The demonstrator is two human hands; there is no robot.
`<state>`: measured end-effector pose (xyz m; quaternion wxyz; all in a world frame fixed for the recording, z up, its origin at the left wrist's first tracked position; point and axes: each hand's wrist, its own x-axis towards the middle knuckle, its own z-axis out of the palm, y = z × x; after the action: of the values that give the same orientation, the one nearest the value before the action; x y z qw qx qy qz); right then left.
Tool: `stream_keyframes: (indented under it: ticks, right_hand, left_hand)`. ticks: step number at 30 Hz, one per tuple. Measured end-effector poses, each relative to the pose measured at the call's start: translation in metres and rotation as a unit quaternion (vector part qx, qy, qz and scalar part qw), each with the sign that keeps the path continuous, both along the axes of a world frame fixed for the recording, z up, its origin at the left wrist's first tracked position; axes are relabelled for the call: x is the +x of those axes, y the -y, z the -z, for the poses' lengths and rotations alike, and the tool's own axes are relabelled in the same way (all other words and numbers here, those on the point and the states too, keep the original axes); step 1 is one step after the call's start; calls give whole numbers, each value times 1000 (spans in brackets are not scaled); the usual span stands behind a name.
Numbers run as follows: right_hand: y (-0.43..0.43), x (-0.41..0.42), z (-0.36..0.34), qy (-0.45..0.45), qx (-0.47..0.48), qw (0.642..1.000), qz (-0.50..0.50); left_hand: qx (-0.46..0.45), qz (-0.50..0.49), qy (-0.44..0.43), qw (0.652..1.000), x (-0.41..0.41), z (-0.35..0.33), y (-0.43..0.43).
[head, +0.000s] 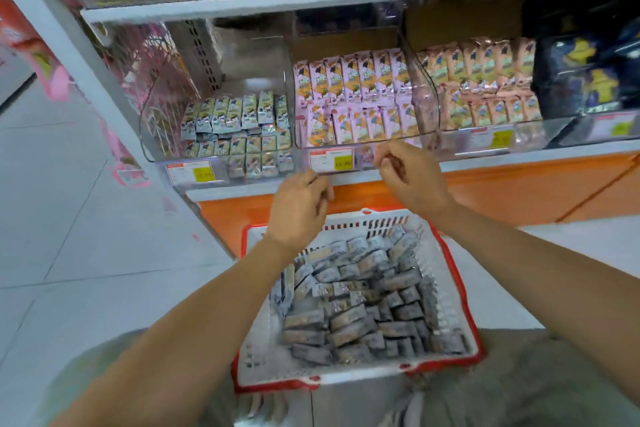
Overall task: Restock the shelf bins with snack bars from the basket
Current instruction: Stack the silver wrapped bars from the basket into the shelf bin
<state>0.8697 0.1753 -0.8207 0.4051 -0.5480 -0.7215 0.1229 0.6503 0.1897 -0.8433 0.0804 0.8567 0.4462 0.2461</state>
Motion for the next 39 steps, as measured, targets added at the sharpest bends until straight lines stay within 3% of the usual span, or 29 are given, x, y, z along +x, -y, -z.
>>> stream_keyframes:
  ticks: [4, 8, 11, 15, 18, 22, 32, 37, 39]
  right_hand:
    - [35, 45, 67, 88, -122, 986, 78]
    - [55, 78, 131, 192, -314, 916, 159]
    - [67, 89, 167, 179, -364, 897, 174]
    - [74, 90, 191, 94, -418, 889, 165]
    - [78, 87, 202, 77, -360, 908, 199]
    - [78, 85, 211, 102, -330, 910, 229]
    - [75, 86, 215, 104, -324, 912, 227]
    - [76, 86, 214, 112, -325, 912, 225]
    - [77, 86, 213, 113, -323, 914, 220]
  left_hand:
    - [-126, 41, -84, 988, 31, 51, 32]
    - [-247, 40, -192, 949, 67, 101, 49]
    - [-303, 51, -255, 917, 93, 136, 51]
    - [-344, 64, -231, 908, 122, 168, 41]
    - [-379, 44, -160, 910, 143, 184, 31]
    - [-313, 66, -112, 941, 165, 200, 16]
    - [-158, 42, -177, 970, 201, 216, 10]
    - [-143, 43, -210, 966, 202, 205, 18]
    - [-155, 31, -179, 971, 198, 206, 21]
